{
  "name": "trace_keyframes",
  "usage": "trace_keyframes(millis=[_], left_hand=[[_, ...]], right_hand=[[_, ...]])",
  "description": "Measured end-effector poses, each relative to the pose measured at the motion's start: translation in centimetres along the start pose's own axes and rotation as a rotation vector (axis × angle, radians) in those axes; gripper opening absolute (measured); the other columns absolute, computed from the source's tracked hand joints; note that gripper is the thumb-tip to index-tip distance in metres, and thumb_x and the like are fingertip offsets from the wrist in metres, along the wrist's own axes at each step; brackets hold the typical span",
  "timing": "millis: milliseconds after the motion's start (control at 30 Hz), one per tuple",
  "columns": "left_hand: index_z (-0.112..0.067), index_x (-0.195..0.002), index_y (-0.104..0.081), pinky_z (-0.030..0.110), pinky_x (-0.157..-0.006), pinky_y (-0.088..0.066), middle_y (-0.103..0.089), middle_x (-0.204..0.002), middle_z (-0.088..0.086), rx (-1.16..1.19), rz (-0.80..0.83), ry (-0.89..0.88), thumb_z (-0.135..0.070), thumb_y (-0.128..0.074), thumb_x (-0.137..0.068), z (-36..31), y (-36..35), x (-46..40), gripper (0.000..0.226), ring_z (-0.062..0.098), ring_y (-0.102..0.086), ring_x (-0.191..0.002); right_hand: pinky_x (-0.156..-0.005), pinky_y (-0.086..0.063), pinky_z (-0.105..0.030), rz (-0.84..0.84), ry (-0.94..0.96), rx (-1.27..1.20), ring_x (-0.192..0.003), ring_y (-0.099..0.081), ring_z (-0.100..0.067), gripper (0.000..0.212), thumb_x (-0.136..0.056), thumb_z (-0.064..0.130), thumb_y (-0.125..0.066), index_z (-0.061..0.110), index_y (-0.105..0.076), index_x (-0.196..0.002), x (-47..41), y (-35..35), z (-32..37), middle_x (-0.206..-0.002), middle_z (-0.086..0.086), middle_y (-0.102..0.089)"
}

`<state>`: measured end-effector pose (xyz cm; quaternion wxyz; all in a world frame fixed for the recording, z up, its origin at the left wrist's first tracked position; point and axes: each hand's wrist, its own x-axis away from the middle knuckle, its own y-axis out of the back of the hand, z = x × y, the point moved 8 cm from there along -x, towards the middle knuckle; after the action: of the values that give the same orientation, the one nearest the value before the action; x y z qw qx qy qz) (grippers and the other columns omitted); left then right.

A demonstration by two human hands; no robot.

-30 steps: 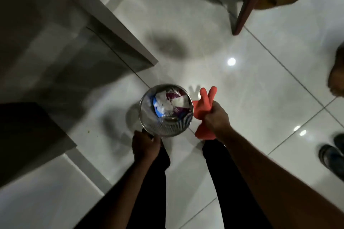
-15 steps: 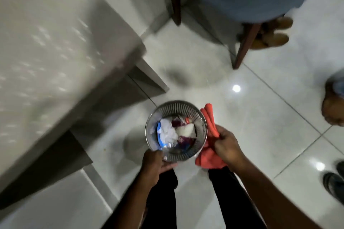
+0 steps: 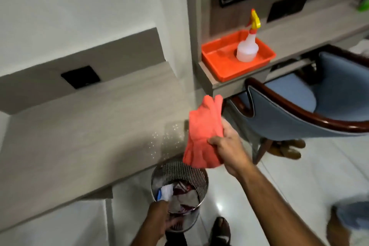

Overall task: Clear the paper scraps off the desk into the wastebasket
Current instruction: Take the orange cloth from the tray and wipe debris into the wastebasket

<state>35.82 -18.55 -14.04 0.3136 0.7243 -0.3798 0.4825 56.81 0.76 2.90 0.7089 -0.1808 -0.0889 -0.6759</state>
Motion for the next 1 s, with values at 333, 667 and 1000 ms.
trace_keyframes(millis=[333, 667, 1000], left_hand=[[0.001, -0.113, -0.065, 0.057, -0.081, -0.061, -0.070, -0.106, 0.026, 0.132, 0.050, -0.055, -0.019, -0.058, -0.096, -0.4, 1.9, 2.4, 0.027, 0.044, -0.072, -0.088], [-0.003, -0.106, -0.071, 0.038, -0.053, -0.062, -0.077, -0.088, 0.025, 0.256, 0.006, -0.091, -0.016, -0.075, -0.084, 0.1, 0.8, 3.1, 0.026, 0.035, -0.073, -0.069], [0.004, -0.121, -0.056, 0.043, -0.058, -0.063, -0.067, -0.108, 0.024, 0.391, -0.209, -0.024, 0.006, -0.053, -0.091, 4.7, -0.4, 1.6, 0.031, 0.040, -0.070, -0.086]], right_hand=[[-0.095, -0.047, -0.045, -0.116, 0.154, 1.290, -0.111, -0.054, -0.039, 0.038, -0.087, 0.032, -0.052, 0.007, -0.053, -0.117, -8.8, -4.9, -2.0, -0.120, -0.019, -0.057], [-0.119, -0.010, -0.052, 0.284, 0.404, 1.507, -0.149, -0.009, -0.038, 0.109, -0.083, 0.080, -0.031, -0.002, -0.014, -0.153, -12.7, -10.5, -8.7, -0.161, -0.026, -0.012], [-0.112, -0.028, -0.056, 0.580, 0.782, 1.273, -0.138, -0.038, -0.043, 0.062, -0.083, 0.030, -0.038, 0.001, -0.054, -0.135, -8.6, -12.6, -9.3, -0.146, -0.022, -0.048]])
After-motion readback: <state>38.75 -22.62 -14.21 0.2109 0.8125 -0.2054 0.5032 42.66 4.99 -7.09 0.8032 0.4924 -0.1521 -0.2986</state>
